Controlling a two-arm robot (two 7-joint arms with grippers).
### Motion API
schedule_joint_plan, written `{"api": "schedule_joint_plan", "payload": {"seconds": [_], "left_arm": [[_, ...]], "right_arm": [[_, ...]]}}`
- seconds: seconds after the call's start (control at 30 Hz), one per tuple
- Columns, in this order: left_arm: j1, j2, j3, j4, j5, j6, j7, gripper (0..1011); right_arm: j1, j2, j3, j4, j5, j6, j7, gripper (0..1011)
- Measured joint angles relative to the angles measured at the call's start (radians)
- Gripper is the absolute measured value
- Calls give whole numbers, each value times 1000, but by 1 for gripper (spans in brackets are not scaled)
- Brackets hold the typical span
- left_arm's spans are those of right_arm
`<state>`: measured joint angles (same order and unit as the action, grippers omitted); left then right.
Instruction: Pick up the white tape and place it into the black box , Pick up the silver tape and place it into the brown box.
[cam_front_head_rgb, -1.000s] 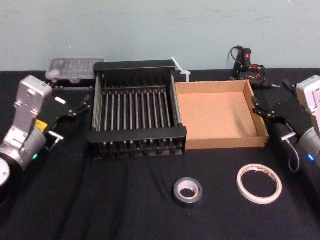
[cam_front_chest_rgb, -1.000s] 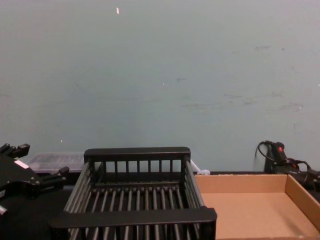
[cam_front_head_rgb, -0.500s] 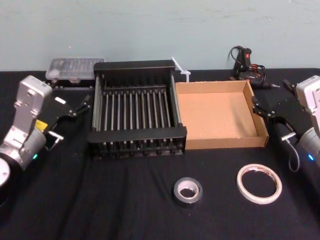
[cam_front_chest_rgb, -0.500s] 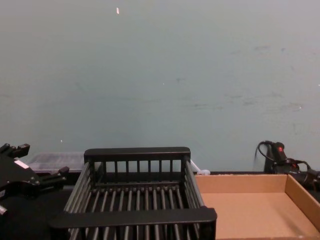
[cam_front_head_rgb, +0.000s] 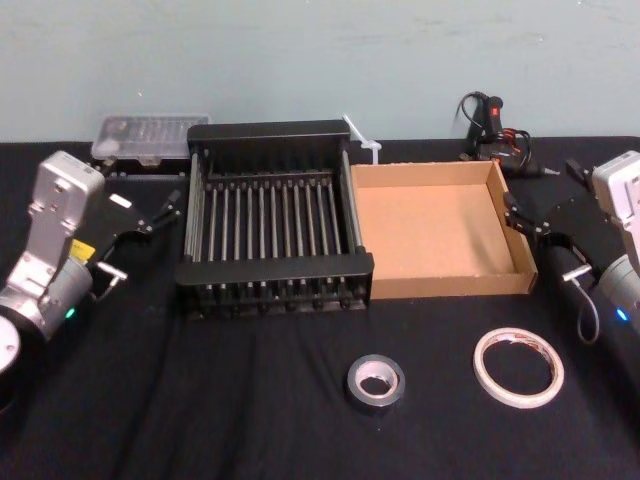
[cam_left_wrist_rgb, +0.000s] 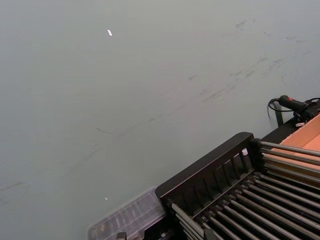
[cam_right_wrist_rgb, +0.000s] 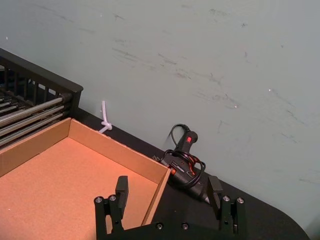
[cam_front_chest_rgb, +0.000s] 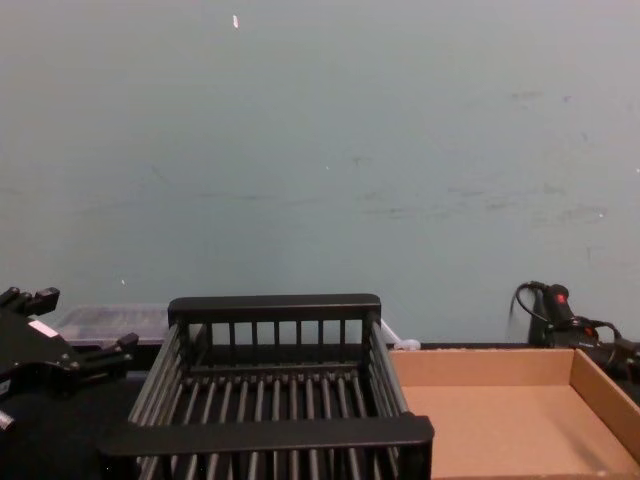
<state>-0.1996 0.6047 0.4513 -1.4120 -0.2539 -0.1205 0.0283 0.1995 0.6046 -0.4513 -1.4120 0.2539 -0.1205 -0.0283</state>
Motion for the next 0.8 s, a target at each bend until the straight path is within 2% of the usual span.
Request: {"api": "schedule_joint_plan", "payload": {"seconds": [0.17,0.4,0.57,0.77,0.8], "left_arm": [[0,0,0,0,0,0,0,1001],[0,0,0,0,0,0,0,1001],[0,0,0,0,0,0,0,1001],[0,0,0,0,0,0,0,1001],[0,0,0,0,0,0,0,1001]], "right_arm": [[0,-1,2,0,-1,1,1,1002],[-11,-6,26,-12,-1,5,18,1002],[-39,6,52,-52,14,15,30,1002],[-114,50,99,-150,41,68,45,1002],[-114,50,99,-150,41,68,45,1002]]}}
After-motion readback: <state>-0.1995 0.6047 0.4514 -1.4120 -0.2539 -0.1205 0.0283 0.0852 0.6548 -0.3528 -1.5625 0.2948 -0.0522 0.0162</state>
